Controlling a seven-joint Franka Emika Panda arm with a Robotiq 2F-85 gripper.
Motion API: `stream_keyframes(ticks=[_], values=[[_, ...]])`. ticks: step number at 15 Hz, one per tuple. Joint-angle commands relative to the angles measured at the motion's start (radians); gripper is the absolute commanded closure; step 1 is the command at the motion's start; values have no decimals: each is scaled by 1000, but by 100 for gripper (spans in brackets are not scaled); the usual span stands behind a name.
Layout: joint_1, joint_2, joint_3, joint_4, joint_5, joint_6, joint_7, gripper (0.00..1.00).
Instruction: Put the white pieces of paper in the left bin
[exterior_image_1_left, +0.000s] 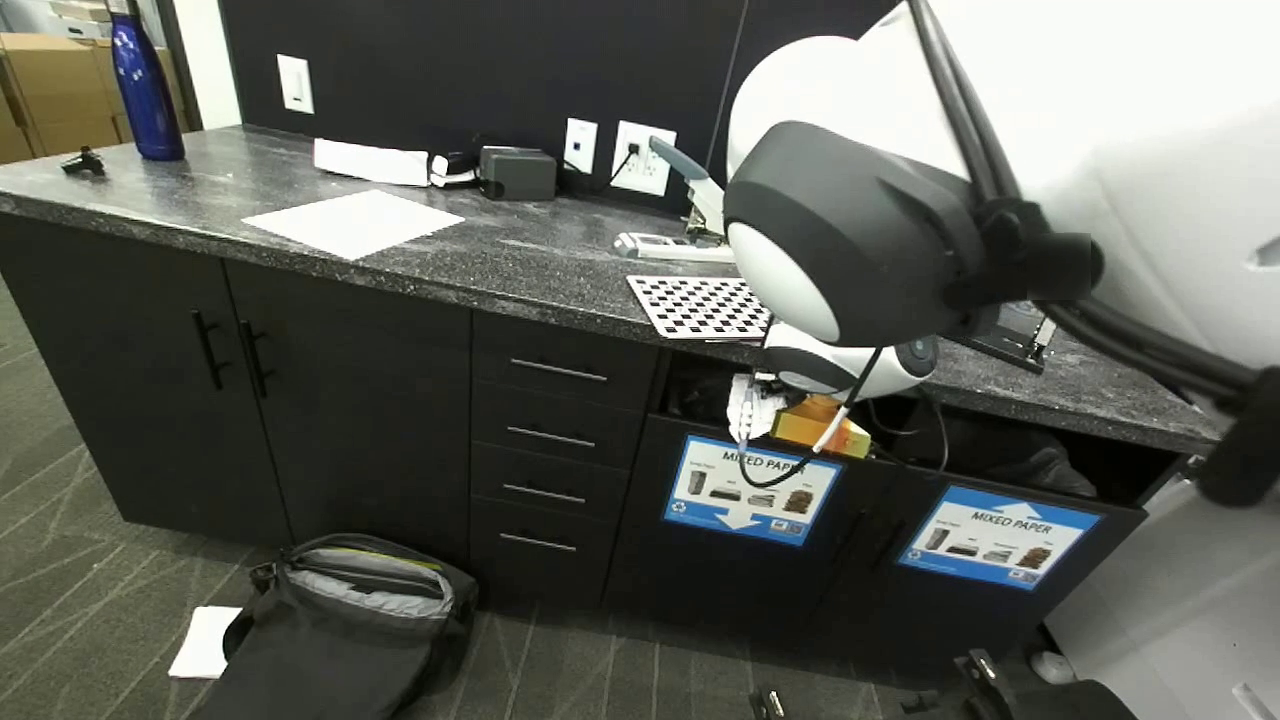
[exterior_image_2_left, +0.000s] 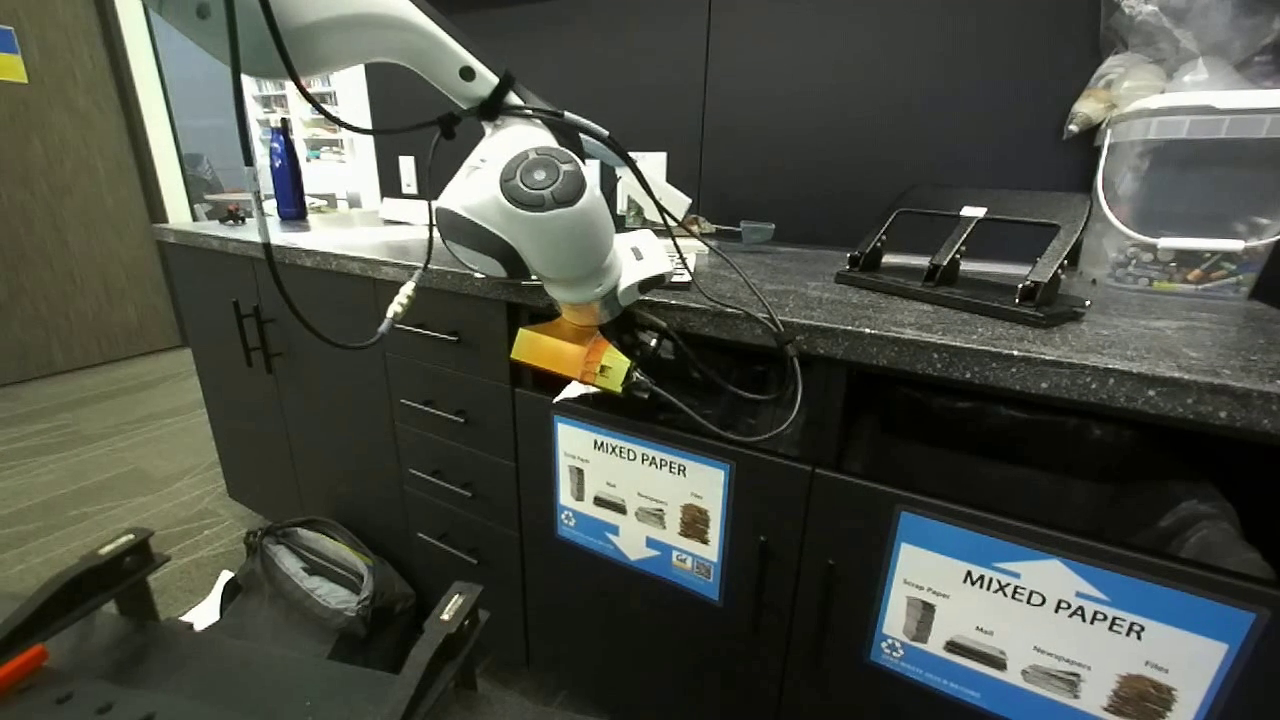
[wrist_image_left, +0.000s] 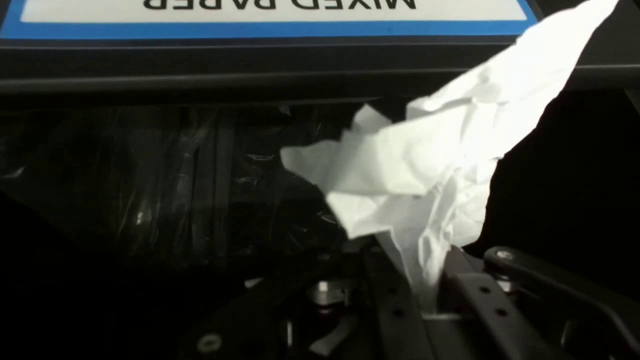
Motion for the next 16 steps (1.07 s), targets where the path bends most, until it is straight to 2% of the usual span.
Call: stream_keyframes(ticks=[1,4,8,12,14,15,16], values=[[27,146,-28,103,18,49,94,92],[34,205,-17,145,18,67,137,92],[41,316,-22,265,18,116,236,92],[52,464,-44,426,18,201,388,92],[80,550,-64,483,19,246,483,92],[73,544,-44,499,18,297,470,89],[15,421,45,505,18,403,326,66]])
